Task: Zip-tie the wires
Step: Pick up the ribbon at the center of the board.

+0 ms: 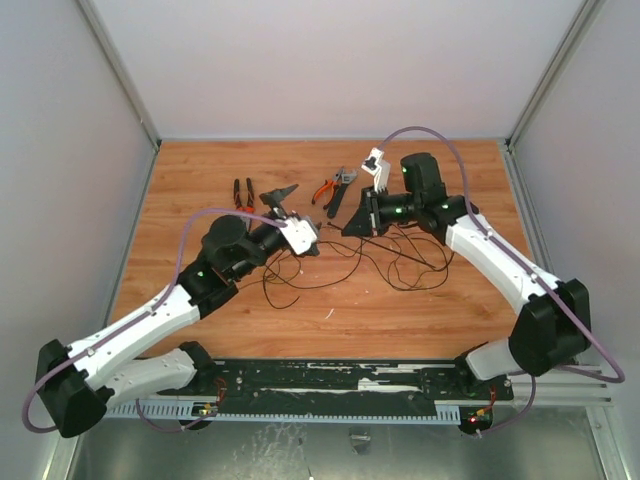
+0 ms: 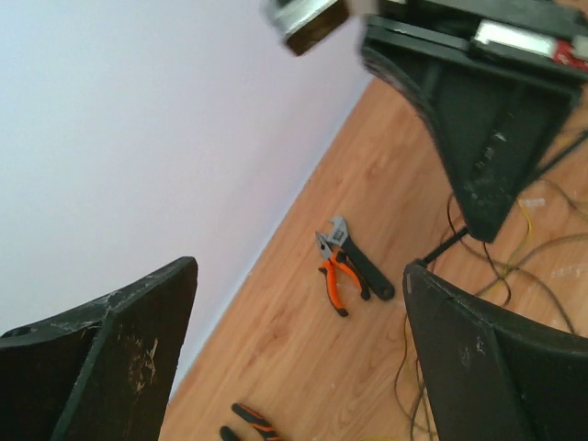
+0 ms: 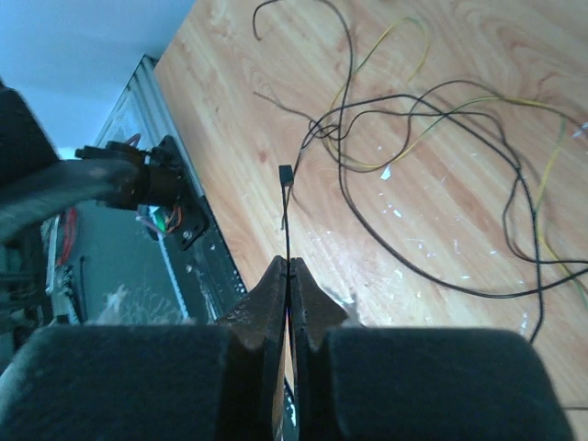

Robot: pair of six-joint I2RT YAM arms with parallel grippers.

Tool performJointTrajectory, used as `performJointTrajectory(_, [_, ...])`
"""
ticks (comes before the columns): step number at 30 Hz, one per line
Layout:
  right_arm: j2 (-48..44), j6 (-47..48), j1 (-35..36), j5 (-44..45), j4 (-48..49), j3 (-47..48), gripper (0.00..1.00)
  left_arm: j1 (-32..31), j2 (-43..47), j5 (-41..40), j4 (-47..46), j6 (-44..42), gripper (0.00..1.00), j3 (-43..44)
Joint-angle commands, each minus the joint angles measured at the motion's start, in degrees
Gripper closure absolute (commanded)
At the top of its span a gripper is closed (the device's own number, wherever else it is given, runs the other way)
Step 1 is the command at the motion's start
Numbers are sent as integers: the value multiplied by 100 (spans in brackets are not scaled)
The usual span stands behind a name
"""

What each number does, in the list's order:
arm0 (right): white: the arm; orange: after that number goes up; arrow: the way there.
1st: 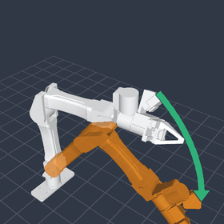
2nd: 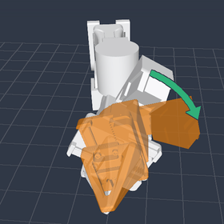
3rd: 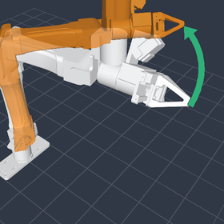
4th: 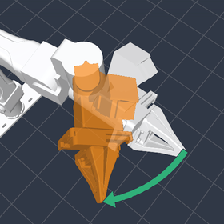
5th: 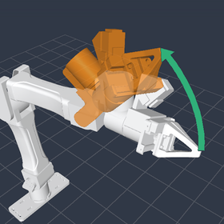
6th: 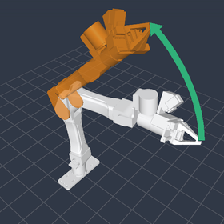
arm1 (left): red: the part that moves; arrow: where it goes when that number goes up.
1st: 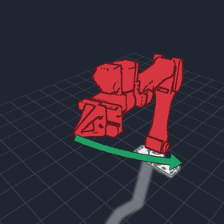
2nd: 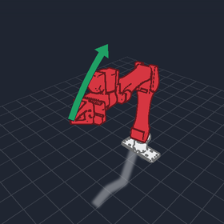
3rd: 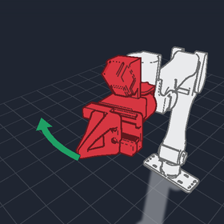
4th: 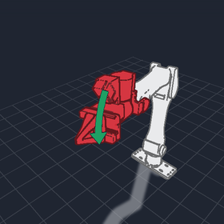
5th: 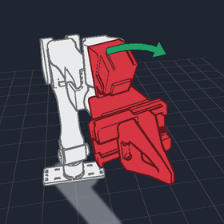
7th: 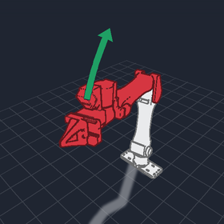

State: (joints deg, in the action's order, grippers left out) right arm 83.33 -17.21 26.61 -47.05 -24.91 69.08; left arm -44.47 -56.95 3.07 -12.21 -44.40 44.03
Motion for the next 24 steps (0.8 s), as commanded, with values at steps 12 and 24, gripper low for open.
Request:
performJointTrajectory(12, [-1793, -428, -21, 1356, 2206, -1330, 100, 79, 1006, -977, -1456, 5058, 2, -479])
performJointTrajectory(24, [-2640, -158, 229, 3017, 2777, -1924, 100, 141, 1445, -982, -1658, 6264, 3, -741])
